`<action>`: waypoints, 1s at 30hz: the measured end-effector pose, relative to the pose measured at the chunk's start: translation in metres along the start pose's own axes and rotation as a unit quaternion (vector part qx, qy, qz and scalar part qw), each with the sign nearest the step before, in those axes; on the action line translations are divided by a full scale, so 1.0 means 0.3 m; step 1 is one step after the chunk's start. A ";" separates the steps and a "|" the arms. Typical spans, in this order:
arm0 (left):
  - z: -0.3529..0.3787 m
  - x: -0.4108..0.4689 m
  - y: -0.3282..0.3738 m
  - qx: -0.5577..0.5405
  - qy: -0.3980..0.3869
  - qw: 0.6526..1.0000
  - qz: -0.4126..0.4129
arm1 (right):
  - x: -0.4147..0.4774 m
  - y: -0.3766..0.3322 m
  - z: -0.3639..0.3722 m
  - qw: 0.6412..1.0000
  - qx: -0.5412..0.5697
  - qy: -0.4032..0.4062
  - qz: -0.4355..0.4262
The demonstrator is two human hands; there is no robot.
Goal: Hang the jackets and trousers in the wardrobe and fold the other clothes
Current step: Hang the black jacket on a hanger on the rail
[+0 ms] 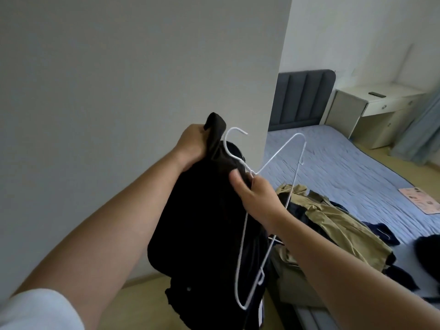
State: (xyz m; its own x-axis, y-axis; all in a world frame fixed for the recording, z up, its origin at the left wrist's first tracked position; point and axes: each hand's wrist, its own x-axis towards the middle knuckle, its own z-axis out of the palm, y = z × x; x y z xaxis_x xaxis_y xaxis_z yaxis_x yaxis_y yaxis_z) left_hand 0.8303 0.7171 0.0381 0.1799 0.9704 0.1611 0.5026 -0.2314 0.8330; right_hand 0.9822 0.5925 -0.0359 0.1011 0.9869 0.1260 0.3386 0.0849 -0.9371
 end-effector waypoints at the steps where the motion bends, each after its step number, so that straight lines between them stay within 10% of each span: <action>1: 0.004 -0.005 0.008 0.023 0.003 0.999 0.022 | -0.005 -0.009 -0.016 0.999 -0.005 -0.036 0.006; 7: 0.032 -0.048 0.065 0.137 0.046 0.982 0.125 | -0.023 -0.024 -0.126 0.972 -0.016 -0.173 0.156; 14: 0.139 -0.128 0.025 0.155 0.007 0.982 0.109 | -0.060 -0.015 -0.242 0.961 0.149 -0.146 0.181; 21: 0.280 -0.226 -0.107 -0.110 -0.107 0.988 -0.021 | -0.038 -0.022 -0.362 0.946 0.261 -0.070 0.181; 30: 0.525 -0.394 -0.300 0.137 -0.108 0.958 -0.227 | -0.023 -0.019 -0.455 0.921 0.343 0.000 0.183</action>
State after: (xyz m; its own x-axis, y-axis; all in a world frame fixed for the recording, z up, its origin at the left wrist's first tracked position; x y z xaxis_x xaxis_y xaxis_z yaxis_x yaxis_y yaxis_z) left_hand 0.8970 0.6123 -0.1393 0.0461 0.9454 -0.3227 0.7688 0.1727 0.6157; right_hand 1.1072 0.5665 0.0130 0.0900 0.9667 -0.2395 -0.3899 -0.1871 -0.9016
